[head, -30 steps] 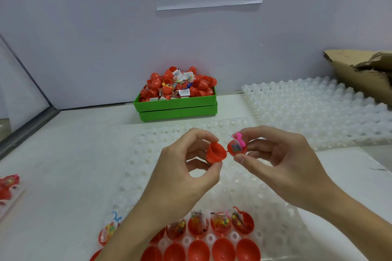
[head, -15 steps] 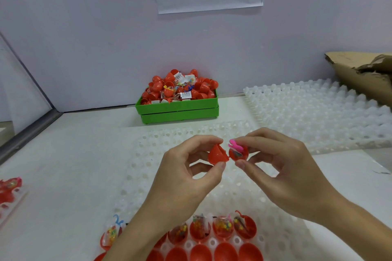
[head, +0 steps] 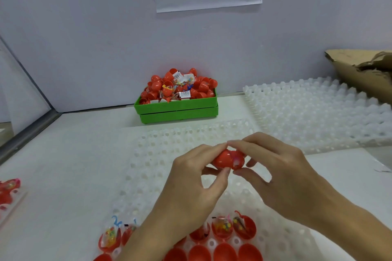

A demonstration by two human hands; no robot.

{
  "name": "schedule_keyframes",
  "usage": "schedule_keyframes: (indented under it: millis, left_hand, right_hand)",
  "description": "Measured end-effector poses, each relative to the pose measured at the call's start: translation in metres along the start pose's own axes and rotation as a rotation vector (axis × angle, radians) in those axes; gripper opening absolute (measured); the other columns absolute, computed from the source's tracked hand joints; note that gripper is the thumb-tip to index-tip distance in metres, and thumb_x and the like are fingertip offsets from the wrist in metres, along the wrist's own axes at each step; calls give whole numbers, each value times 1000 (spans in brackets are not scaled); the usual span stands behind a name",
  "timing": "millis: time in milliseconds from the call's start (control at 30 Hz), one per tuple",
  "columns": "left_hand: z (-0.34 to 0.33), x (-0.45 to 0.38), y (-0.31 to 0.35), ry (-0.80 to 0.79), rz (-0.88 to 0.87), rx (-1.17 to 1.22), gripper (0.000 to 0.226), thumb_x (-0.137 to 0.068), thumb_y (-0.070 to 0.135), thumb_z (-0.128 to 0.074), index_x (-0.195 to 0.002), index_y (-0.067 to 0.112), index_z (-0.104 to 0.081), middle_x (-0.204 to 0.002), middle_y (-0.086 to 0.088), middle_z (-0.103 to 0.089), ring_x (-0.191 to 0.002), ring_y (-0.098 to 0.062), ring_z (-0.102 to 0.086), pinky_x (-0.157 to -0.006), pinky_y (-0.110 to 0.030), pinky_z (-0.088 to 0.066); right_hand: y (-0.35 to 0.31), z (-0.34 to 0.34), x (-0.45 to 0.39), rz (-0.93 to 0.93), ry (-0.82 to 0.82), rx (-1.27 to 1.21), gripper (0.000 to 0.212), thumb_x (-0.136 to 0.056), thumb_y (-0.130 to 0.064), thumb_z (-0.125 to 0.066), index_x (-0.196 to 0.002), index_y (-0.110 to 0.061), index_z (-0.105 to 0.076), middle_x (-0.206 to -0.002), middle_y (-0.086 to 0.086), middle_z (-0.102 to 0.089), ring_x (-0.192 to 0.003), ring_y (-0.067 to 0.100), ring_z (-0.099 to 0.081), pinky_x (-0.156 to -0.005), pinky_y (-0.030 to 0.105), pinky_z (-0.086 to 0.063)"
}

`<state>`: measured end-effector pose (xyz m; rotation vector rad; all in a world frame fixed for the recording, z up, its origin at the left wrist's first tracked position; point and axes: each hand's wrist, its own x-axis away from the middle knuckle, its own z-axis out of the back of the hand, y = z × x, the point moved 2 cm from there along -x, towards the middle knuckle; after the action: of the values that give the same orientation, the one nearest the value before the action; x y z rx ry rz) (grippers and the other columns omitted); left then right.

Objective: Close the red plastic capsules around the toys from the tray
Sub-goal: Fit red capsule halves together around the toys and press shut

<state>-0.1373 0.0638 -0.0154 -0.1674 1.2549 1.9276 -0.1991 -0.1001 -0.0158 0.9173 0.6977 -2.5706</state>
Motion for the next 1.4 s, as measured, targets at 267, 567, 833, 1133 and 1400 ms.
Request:
schedule_keyframes:
  millis: [267, 567, 833, 1133, 1400]
  left_hand:
    - [3, -1, 1, -55, 77, 182, 36, -83, 25, -74, -119, 21, -69, -103, 12, -69, -104, -11, -65, -83, -18, -55]
    - [9, -4, 6, -40, 154, 441, 23, -82, 18, -73, -104, 26, -73, -103, 6, -73, -103, -14, -69, -81, -19, -55]
    - [8, -4, 2, -4, 152, 372, 22, -79, 12, -71, -97, 24, -72, -96, 5, -73, -97, -15, -70, -81, -19, -56]
    - [9, -2, 3, 17, 108, 265, 14, -81, 12, -69, -90, 22, -68, -84, -1, -73, -85, -20, -70, -75, -22, -58]
    - [9, -2, 5, 15, 64, 172, 16, -81, 12, -67, -91, 25, -67, -82, 0, -69, -85, -23, -68, -75, -18, -57]
  right_hand:
    - [0, 0, -4, -8, 156, -163, 47, -71, -9, -82, -116, -10, -68, -89, -4, -68, -82, 6, -64, -68, 20, -56]
    - [-1, 2, -6, -186, 138, -634, 33, -73, -15, -79, -106, -16, -73, -94, -3, -72, -91, 21, -71, -69, 24, -56]
    - [-3, -1, -6, -234, 122, -603, 28, -76, -13, -80, -103, -17, -74, -90, -7, -75, -87, 17, -73, -71, 27, -58]
    - [-3, -4, -4, -233, 155, -578, 30, -73, -10, -79, -101, -18, -75, -89, -9, -74, -85, 16, -72, -68, 22, -56]
    - [-3, -5, -4, -222, 151, -576, 29, -73, -12, -77, -101, -19, -75, -89, -9, -74, -85, 16, -72, -69, 22, -56]
